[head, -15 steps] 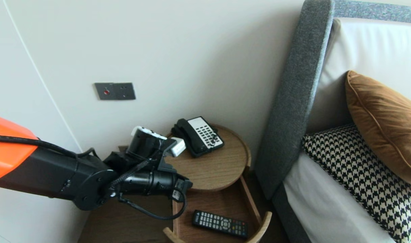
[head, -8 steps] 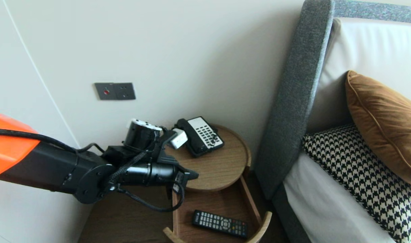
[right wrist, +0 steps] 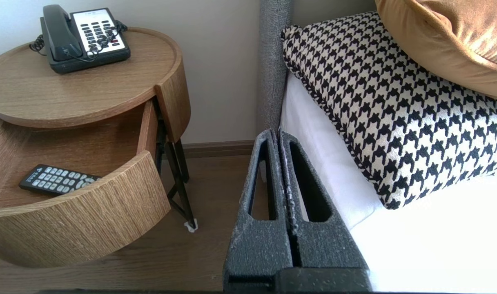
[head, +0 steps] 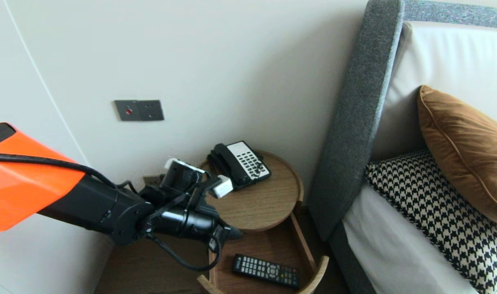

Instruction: Take the remote control out of the drawer one by one and place them on the table

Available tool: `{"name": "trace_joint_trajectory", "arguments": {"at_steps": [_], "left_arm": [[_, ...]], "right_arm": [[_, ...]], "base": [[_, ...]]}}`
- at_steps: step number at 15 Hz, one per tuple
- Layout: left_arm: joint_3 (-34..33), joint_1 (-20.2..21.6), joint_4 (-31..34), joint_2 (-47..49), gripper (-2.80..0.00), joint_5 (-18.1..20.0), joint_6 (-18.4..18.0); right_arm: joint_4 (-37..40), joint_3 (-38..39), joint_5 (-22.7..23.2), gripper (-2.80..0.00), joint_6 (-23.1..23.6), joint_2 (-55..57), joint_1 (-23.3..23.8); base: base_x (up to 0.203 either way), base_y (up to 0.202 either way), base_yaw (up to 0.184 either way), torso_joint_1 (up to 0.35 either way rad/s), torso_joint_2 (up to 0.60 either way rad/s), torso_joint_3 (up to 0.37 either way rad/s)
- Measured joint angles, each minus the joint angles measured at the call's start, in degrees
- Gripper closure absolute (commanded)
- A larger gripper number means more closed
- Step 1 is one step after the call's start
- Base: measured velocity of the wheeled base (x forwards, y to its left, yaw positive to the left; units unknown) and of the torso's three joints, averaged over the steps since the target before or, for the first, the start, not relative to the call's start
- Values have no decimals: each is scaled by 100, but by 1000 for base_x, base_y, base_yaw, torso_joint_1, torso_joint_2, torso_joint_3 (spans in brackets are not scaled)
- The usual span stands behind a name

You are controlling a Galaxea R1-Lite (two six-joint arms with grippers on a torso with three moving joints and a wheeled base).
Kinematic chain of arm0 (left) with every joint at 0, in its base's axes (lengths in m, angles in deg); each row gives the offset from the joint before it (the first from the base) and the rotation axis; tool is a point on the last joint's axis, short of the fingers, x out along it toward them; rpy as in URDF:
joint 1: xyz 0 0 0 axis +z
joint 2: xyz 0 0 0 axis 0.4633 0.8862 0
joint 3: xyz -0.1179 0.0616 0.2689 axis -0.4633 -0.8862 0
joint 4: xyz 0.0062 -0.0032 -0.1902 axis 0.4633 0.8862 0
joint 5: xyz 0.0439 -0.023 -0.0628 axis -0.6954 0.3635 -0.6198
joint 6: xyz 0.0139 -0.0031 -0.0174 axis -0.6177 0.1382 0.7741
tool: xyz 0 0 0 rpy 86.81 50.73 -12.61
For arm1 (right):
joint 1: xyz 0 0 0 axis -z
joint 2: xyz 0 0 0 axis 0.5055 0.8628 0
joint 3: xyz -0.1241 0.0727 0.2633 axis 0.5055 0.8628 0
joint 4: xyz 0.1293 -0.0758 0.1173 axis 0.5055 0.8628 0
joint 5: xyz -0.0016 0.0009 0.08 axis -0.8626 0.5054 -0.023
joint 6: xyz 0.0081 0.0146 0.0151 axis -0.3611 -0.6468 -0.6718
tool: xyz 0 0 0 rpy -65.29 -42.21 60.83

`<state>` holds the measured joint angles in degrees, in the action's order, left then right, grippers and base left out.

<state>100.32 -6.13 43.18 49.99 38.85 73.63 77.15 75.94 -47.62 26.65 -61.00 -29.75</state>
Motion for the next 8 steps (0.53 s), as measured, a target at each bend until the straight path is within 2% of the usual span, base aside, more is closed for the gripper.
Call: {"name": "trace_joint_trajectory", "arguments": {"at_steps": [2, 3, 4, 7, 8], "left_arm": [[62, -46, 52, 54, -280, -2, -26], [97, -78, 52, 76, -280, -5, -198], [127, -91, 77, 110, -280, 0, -498], [228, -105, 359, 240, -280, -24, -1791], [261, -116, 399, 304, -280, -38, -2049]], "right_arm": [[0, 0, 0, 0, 0, 0, 0], [0, 0, 0, 0, 0, 0, 0], [0, 0, 0, 0, 0, 0, 0], [0, 0, 0, 0, 0, 0, 0], [2, 0, 0, 0, 0, 0, 0]], "base": [[0, 0, 0, 0, 0, 0], [0, 0, 0, 0, 0, 0], [0, 0, 0, 0, 0, 0], [0, 0, 0, 0, 0, 0], [0, 0, 0, 0, 0, 0]]}}
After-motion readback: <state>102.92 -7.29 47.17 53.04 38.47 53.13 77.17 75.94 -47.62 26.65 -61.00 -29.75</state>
